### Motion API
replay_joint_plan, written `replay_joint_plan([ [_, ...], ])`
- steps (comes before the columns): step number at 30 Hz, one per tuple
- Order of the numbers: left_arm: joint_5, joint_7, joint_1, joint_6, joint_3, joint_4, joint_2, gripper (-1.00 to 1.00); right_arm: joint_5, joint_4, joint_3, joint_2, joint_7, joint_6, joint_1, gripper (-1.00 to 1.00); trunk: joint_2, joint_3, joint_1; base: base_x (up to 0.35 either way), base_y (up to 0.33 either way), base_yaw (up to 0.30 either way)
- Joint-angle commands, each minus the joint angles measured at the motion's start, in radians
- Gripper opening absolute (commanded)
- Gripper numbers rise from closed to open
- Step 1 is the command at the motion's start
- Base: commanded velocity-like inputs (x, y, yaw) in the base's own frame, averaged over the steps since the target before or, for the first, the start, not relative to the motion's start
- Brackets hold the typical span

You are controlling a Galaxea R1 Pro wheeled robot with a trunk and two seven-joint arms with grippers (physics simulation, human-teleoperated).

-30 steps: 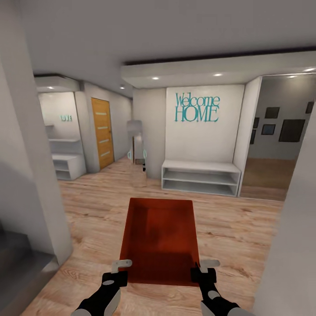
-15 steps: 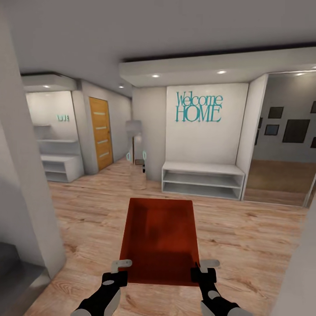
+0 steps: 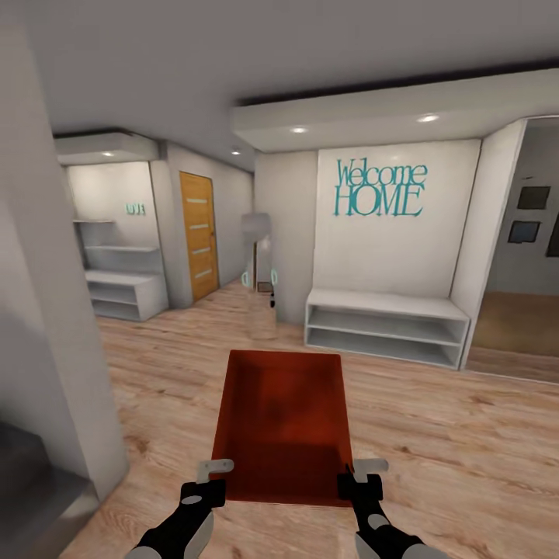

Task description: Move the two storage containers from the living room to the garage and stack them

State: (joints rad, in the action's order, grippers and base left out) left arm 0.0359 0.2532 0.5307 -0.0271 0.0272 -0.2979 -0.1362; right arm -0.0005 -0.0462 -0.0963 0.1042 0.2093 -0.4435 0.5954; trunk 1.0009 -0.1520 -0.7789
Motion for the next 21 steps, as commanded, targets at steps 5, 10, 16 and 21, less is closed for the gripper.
replay_joint_plan([
  [5, 0.025, 0.004, 0.0, -0.004, 0.016, 0.003, 0.0, -1.0, 0.006, -0.043, -0.003, 0.0, 0.006, -0.008, 0.001, -1.0, 0.001, -0.002, -0.001, 0.322, 0.0, 0.086],
  [10, 0.025, 0.004, 0.0, -0.004, 0.016, 0.003, 0.0, -1.0, 0.007, -0.043, -0.003, 0.001, 0.007, -0.009, 0.001, -1.0, 0.001, -0.002, -0.001, 0.322, 0.0, 0.014],
  [16, 0.025, 0.004, 0.0, -0.004, 0.016, 0.003, 0.0, -1.0, 0.004, -0.043, -0.003, 0.0, 0.007, -0.008, 0.001, -1.0, 0.001, -0.002, -0.001, 0.322, 0.0, 0.084],
  [21, 0.025, 0.004, 0.0, -0.004, 0.016, 0.003, 0.0, -1.0, 0.004, -0.043, -0.003, 0.0, 0.007, -0.007, 0.001, -1.0, 0.001, -0.002, -0.001, 0.322, 0.0, 0.199],
])
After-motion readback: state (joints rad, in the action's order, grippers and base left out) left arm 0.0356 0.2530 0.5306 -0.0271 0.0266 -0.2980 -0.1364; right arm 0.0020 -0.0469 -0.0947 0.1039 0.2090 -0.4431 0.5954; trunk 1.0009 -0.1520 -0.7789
